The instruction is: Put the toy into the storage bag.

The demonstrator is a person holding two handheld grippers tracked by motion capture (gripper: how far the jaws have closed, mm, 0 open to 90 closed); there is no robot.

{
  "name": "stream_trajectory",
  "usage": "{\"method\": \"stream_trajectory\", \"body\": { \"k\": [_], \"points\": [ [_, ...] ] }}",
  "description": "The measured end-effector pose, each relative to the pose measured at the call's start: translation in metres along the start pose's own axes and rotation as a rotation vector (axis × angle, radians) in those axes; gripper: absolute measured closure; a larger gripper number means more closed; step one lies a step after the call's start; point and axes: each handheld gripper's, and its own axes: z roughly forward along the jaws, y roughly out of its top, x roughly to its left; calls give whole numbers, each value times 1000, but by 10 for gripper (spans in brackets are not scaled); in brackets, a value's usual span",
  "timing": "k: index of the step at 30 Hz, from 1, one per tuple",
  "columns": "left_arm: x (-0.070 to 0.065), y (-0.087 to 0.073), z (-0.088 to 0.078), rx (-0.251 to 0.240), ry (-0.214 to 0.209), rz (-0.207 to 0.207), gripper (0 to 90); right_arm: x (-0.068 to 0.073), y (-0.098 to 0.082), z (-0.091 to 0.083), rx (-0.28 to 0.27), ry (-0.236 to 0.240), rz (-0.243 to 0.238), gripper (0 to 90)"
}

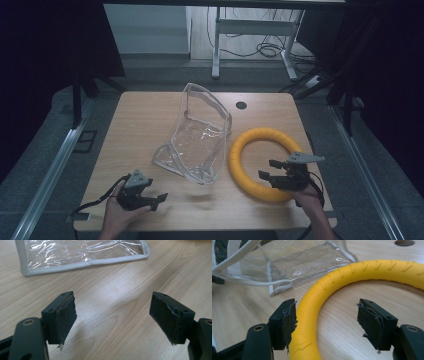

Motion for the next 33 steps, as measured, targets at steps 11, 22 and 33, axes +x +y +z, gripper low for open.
{"method": "stream_trajectory", "body": {
  "k": [11, 22, 33],
  "points": [
    [1, 1, -1, -7, -12, -6, 203, -1, 0, -1, 9, -14, 0, 277],
    [1, 2, 2, 16, -6, -14, 206, -5, 6, -4, 45, -15, 15, 284],
    [1, 2, 4, 27, -1, -22, 209, 4, 24, 1, 196, 23, -100, 304]
  ]
}}
